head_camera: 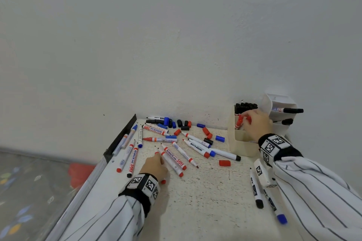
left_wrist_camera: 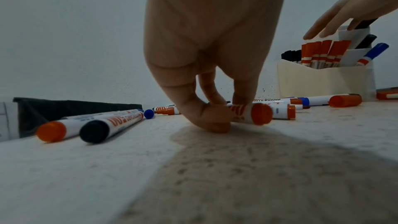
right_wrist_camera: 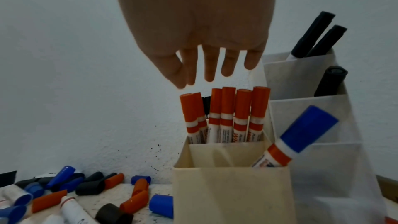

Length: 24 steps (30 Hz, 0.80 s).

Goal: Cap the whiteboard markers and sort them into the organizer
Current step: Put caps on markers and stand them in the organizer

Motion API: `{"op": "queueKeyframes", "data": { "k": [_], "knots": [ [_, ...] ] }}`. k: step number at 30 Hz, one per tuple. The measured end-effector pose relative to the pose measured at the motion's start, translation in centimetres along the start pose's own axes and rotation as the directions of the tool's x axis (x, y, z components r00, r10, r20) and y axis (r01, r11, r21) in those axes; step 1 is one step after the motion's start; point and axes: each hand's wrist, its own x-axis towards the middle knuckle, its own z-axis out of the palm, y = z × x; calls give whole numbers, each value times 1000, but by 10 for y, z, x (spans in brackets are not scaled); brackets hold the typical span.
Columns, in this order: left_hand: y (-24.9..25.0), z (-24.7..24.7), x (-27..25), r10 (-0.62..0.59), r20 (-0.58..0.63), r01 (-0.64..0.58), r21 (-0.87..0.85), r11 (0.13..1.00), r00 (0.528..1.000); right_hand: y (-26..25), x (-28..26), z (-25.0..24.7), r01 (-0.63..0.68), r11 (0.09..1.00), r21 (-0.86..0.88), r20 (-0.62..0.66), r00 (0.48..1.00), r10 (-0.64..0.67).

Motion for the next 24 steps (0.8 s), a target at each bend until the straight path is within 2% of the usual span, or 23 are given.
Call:
{"op": "queueKeyframes", "data": {
  "k": [2,3,5,6,8,11,13,16,20,24],
  "knots": [
    [2,3,0,-17,-43,13,-73,997,999,0,-9,-8,2,984,180,0,1000,-2],
    [4,4,0,-23,-54,16,-115,993,998,2,-14,-11,-21,976,216,50,999,10],
    [9,9,-2,-25,-58,13,-201,980,998,6,-24,-17,-55,980,189,231,973,10],
    [12,11,-3,-13,-64,-3,-239,971,998,9,-30,-17,-64,983,172,345,939,1],
    [17,16,-6,23,-80,-46,-302,952,997,8,-43,-17,-81,988,130,547,837,-4],
    [21,21,-10,61,-97,-92,-360,928,993,11,-61,-11,-44,997,-64,672,737,75],
    [23,23,-12,66,-120,-107,-387,916,991,25,-71,-9,-86,986,-145,675,719,162],
    [26,25,-16,66,-143,-120,-412,903,987,51,-85,-18,-199,945,-260,588,744,318],
    [33,30,-18,59,-133,-114,-448,887,989,81,-105,-38,-258,836,-484,491,711,504],
    [45,36,-19,97,-135,-146,-424,894,986,100,-122,-39,-293,813,-503,493,676,548]
  ]
}}
